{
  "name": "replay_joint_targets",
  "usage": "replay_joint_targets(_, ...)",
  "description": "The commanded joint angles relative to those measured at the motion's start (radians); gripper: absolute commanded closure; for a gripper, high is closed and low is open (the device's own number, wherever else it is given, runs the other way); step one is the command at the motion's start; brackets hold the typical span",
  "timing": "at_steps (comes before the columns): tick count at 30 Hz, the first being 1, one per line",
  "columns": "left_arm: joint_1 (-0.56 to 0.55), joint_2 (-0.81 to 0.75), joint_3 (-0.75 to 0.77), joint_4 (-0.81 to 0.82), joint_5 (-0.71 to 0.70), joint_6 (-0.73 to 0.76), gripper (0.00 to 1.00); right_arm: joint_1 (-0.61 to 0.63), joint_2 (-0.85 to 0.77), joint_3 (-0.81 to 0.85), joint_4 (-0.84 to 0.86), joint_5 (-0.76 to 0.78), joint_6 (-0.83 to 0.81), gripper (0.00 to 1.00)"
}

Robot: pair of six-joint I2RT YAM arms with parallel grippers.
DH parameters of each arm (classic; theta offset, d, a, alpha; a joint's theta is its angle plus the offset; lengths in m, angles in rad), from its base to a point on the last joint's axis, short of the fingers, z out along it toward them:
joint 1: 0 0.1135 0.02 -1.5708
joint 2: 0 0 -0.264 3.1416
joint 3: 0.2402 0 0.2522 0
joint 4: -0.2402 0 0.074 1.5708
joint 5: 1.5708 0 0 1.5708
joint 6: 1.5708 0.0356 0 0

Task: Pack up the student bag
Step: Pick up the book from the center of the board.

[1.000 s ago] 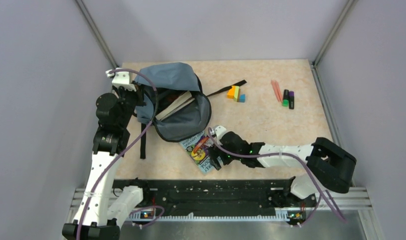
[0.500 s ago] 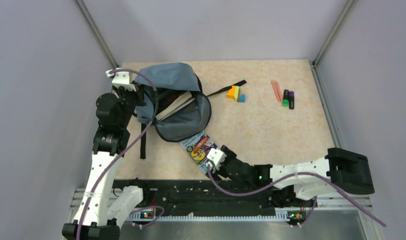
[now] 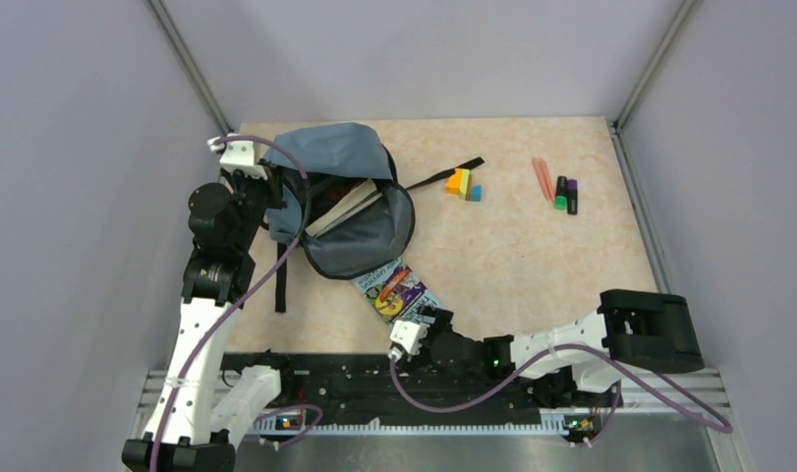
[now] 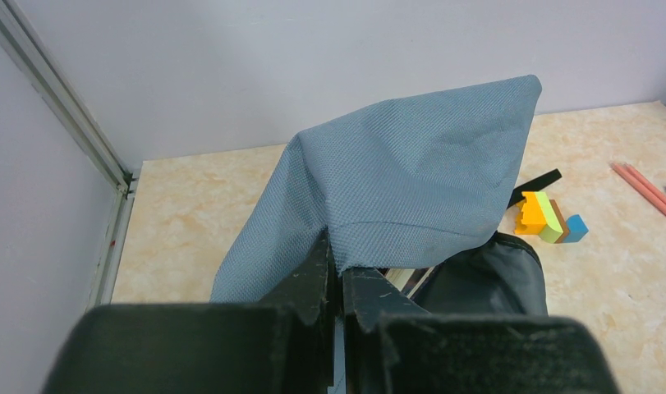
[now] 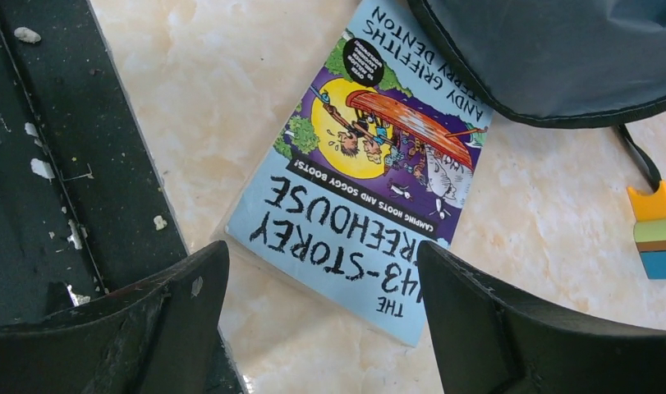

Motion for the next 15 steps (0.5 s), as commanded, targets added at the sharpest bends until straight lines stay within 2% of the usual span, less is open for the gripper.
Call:
replay_joint_targets(1,0.0,-0.028,0.005,0.079,-0.011,-0.009,1.0,0.022,0.022,0.058,0.047,-0.002,-0.014,0.18)
replay_joint_targets(15,0.0,-0.029,0.006,0.078,-0.012,-0.01,1.0,0.033,0.1,0.1,0.041,-0.006,-0.045,0.18)
